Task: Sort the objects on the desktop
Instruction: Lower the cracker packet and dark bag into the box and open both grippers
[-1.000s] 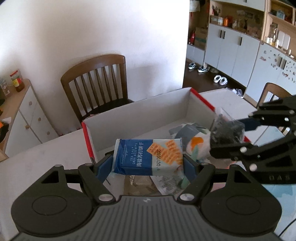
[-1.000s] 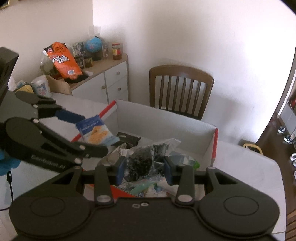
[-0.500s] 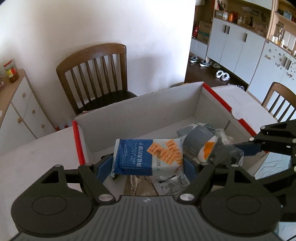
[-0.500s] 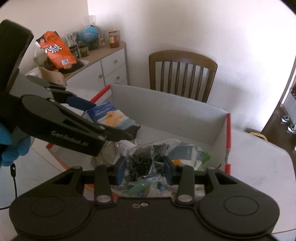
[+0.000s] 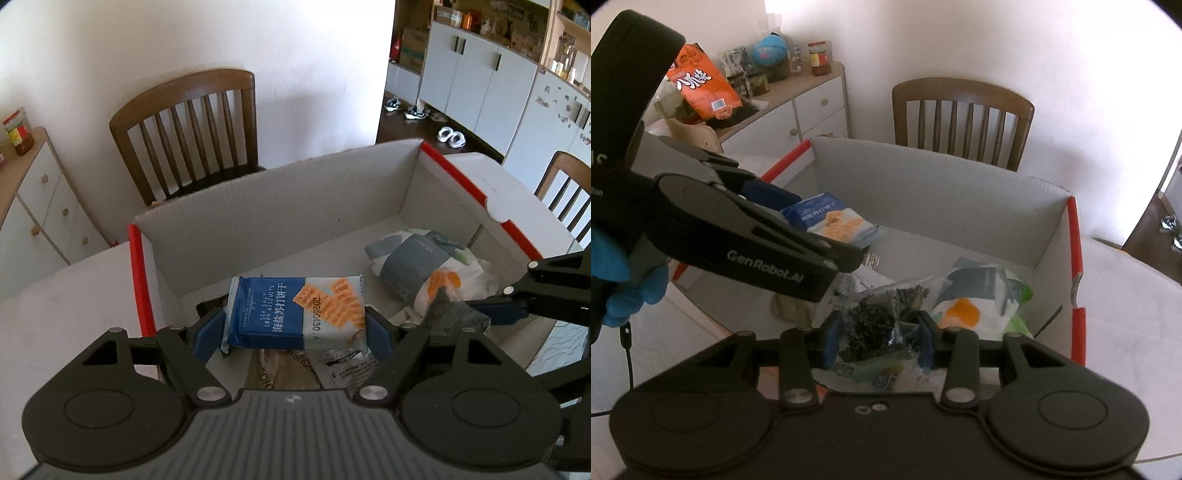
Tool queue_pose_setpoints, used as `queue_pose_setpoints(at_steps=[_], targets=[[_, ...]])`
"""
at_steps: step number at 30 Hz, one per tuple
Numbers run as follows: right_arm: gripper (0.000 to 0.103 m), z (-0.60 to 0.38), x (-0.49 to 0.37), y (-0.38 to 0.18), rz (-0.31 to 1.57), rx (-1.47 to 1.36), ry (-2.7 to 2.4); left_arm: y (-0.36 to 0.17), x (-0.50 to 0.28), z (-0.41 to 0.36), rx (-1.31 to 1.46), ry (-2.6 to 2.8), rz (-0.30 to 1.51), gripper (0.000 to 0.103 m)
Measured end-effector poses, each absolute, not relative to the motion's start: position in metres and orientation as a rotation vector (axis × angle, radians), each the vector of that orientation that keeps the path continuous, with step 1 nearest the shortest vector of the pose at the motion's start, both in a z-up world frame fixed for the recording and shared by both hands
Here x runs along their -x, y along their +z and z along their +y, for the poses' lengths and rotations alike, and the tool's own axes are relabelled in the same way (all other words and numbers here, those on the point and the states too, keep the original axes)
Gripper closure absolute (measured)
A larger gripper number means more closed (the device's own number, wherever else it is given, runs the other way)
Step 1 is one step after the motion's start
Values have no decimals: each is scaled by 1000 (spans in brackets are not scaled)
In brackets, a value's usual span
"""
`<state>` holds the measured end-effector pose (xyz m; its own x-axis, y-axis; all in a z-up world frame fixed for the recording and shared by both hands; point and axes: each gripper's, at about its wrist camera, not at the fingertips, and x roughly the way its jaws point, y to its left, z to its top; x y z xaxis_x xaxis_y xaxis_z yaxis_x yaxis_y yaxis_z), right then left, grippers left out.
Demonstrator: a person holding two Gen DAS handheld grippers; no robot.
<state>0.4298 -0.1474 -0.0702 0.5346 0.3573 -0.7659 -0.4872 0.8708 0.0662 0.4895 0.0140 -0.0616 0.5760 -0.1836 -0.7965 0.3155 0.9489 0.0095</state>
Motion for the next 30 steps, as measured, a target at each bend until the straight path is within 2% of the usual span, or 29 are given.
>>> queue_pose_setpoints(at_steps=[15,24,30], targets=[[59,-154,-439,-76,925,99,486,-81,-496,12,-158,-281,974,24],[39,-161,-436,-73,911,91,463,-83,-497,8,-186,-273,1021,22],[38,-166,-435,-69,901,82,456,-78,-492,8,-162,-278,1023,20]])
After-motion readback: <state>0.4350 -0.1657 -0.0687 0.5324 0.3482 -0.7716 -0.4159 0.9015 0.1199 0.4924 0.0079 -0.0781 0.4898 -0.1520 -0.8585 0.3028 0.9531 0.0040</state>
